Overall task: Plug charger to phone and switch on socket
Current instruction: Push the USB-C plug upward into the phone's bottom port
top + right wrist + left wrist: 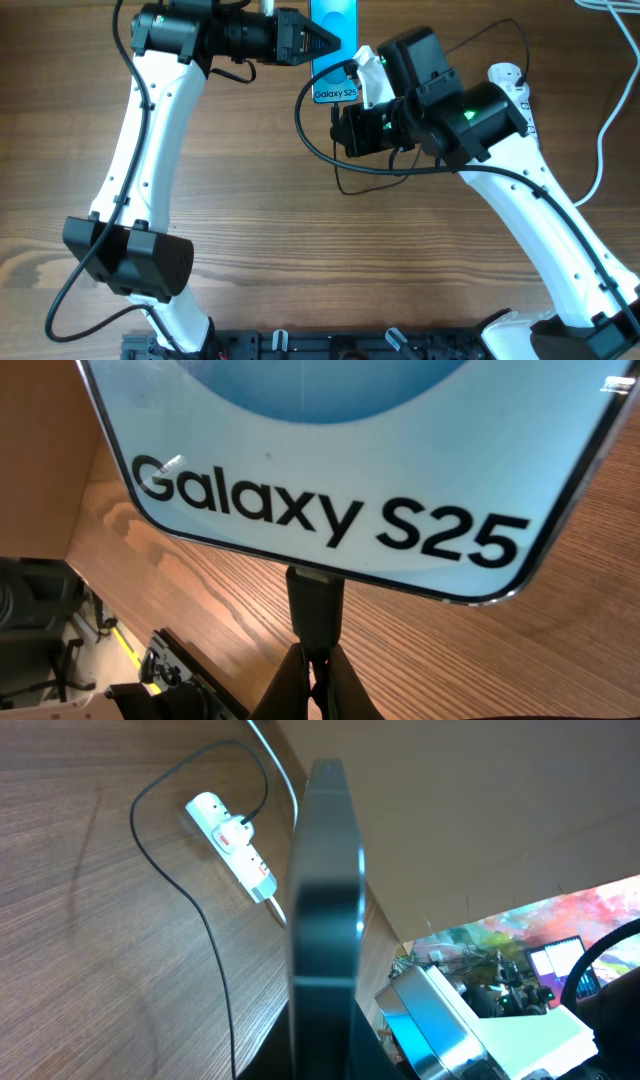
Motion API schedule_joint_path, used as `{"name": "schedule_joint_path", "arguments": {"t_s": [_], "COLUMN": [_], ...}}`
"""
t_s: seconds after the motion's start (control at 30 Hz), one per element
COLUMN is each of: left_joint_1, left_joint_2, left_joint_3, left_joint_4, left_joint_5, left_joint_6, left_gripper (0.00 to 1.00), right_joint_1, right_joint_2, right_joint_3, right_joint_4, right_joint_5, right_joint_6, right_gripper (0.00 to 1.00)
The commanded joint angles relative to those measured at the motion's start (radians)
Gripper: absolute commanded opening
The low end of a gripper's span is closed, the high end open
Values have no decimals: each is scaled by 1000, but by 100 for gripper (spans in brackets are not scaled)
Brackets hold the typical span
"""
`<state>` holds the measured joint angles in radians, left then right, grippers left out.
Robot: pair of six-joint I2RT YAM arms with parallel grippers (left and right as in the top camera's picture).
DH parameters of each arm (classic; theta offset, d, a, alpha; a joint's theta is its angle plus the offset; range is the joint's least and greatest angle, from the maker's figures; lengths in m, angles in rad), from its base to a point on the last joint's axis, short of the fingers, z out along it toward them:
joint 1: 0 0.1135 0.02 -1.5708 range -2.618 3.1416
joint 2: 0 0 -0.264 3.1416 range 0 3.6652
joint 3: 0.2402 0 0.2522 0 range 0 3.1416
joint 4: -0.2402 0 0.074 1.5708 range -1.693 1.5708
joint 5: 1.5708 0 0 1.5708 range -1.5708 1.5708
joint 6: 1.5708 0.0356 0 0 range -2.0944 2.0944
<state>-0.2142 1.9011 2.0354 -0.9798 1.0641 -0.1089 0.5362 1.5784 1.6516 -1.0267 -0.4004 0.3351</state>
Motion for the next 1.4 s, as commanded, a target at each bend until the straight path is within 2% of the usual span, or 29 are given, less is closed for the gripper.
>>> {"name": "schedule_joint_path", "arguments": {"t_s": [0.0, 1.37], "left_joint_1": [2, 2], "left_joint_2": [-6, -6], "left_joint_3": [5, 5], "left_joint_4": [10, -27], "left_joint_5": [38, 38], "left_joint_6": [27, 61], "left_gripper": [4, 4], "right_joint_1": [2, 2], "right_joint_2": [2, 2], "right_joint_3": [10, 10], "right_joint_4": [9, 39], "right_joint_5": [-21, 45], "right_joint_6": [-16, -11], "right_gripper": [4, 4]}}
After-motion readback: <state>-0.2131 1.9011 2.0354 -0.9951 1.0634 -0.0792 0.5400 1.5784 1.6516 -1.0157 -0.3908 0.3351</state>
